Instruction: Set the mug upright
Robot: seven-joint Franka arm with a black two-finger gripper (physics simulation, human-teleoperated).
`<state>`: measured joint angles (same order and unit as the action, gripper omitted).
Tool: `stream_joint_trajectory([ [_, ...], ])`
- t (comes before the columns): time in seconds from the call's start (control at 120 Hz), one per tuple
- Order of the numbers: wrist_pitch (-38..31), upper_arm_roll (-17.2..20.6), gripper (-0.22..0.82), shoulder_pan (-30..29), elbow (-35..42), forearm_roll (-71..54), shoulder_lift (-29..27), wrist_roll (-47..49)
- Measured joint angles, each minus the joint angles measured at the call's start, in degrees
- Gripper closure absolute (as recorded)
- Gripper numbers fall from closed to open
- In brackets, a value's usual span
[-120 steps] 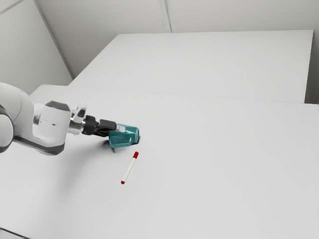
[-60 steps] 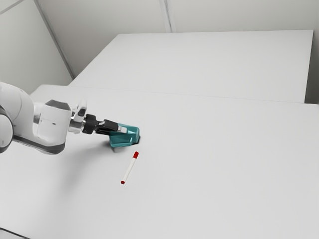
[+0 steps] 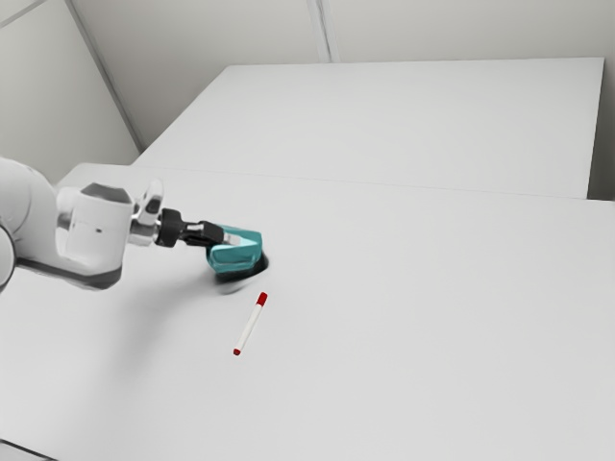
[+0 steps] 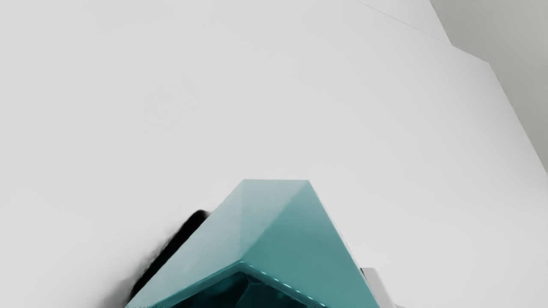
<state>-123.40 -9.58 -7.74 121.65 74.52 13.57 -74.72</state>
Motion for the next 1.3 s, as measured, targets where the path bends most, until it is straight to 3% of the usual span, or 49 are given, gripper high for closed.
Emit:
stream_joint_trajectory([
  [0.208, -0.2, 0.0, 0.78, 1.3, 0.1, -2.1, -3.9, 0.3],
  [0.508, -0.4, 0.1, 0.79, 1.9, 0.3, -18.8, -10.7, 4.6],
  [0.883, 0.2, 2.1, 0.79, 1.3, 0.7, -46.6, -16.0, 18.5],
  [1.3, 1.2, 5.0, 0.79, 2.6, 5.7, -65.2, -21.1, 34.3],
])
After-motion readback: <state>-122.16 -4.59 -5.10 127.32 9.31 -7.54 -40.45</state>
